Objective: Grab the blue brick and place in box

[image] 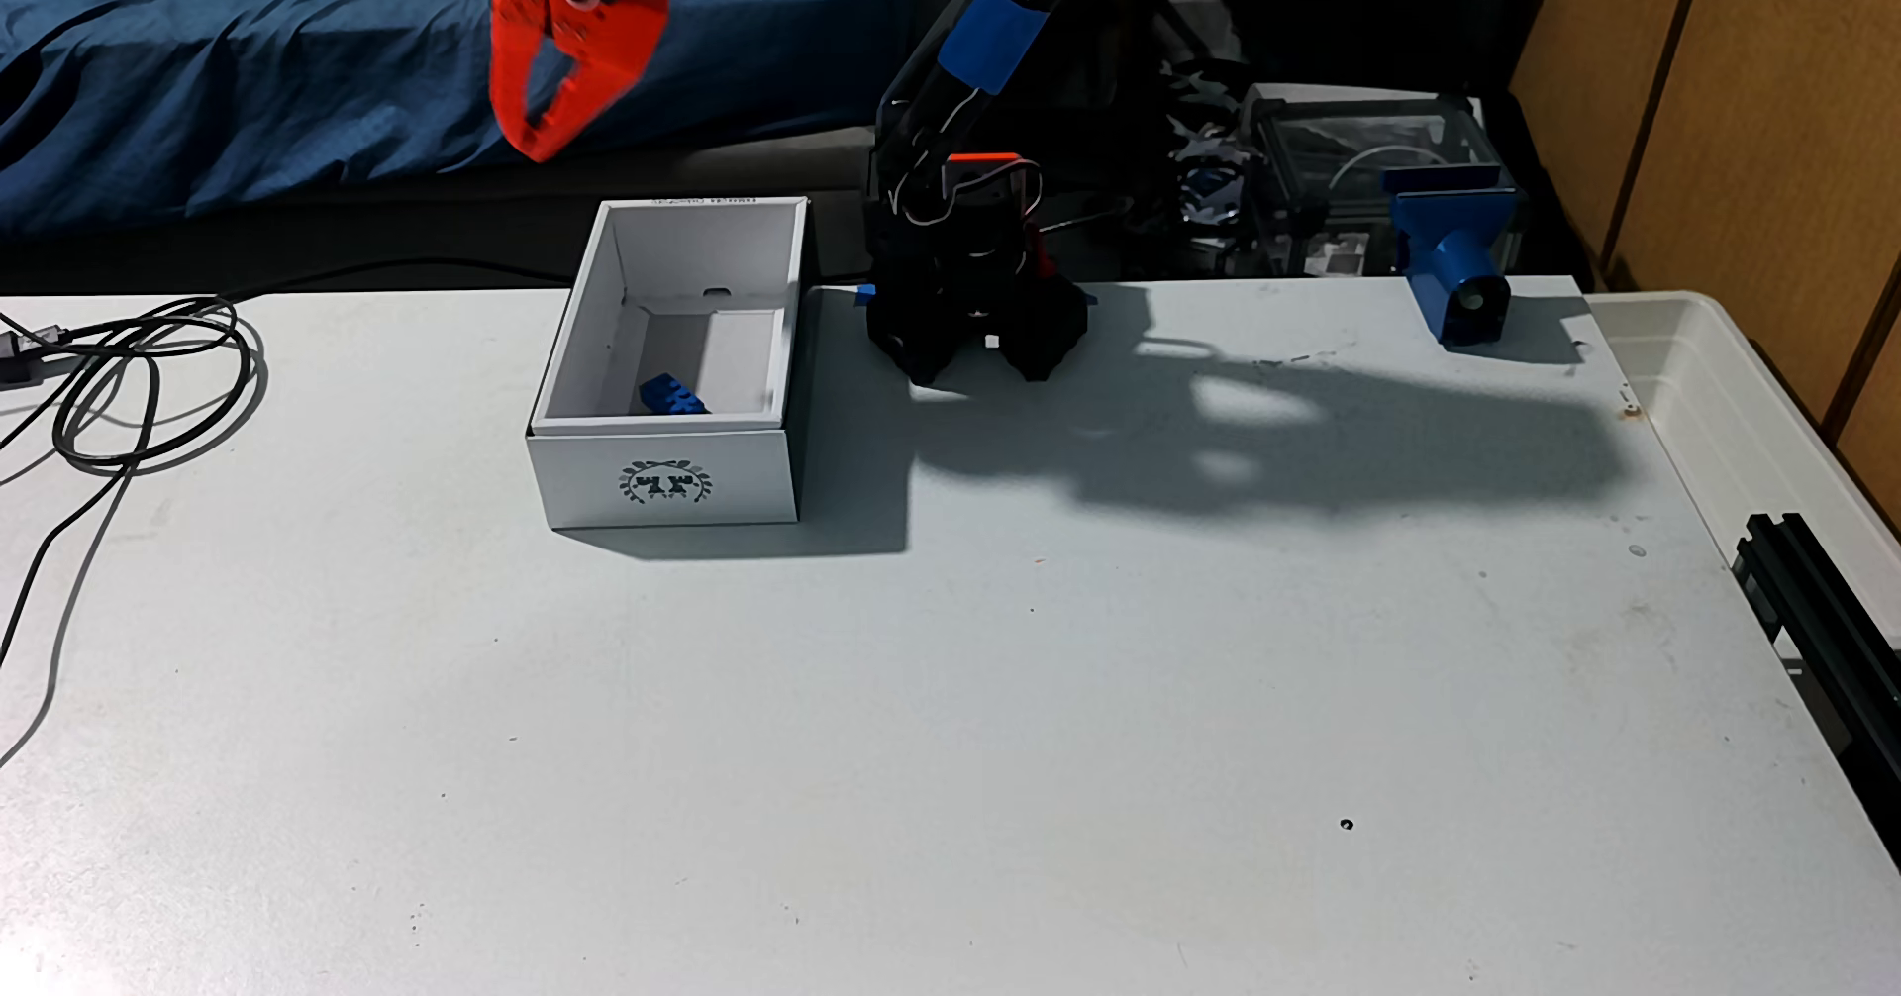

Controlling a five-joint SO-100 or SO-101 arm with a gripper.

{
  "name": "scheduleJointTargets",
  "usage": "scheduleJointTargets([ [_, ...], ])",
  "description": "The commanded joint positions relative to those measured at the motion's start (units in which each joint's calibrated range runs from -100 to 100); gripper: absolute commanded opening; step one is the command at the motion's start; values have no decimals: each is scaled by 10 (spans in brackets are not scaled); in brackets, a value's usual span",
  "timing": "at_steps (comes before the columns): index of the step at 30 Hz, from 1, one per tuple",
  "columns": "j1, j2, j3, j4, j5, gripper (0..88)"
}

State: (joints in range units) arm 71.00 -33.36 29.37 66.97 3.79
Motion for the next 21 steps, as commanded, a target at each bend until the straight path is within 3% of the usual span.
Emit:
scheduleJointTargets([
  [1,-33,-14,-34,-50,-4,9],
  [6,-98,-15,-23,-86,-43,10],
  [13,-201,-104,85,-233,-112,11],
  [21,-356,-322,293,-316,-121,12],
])
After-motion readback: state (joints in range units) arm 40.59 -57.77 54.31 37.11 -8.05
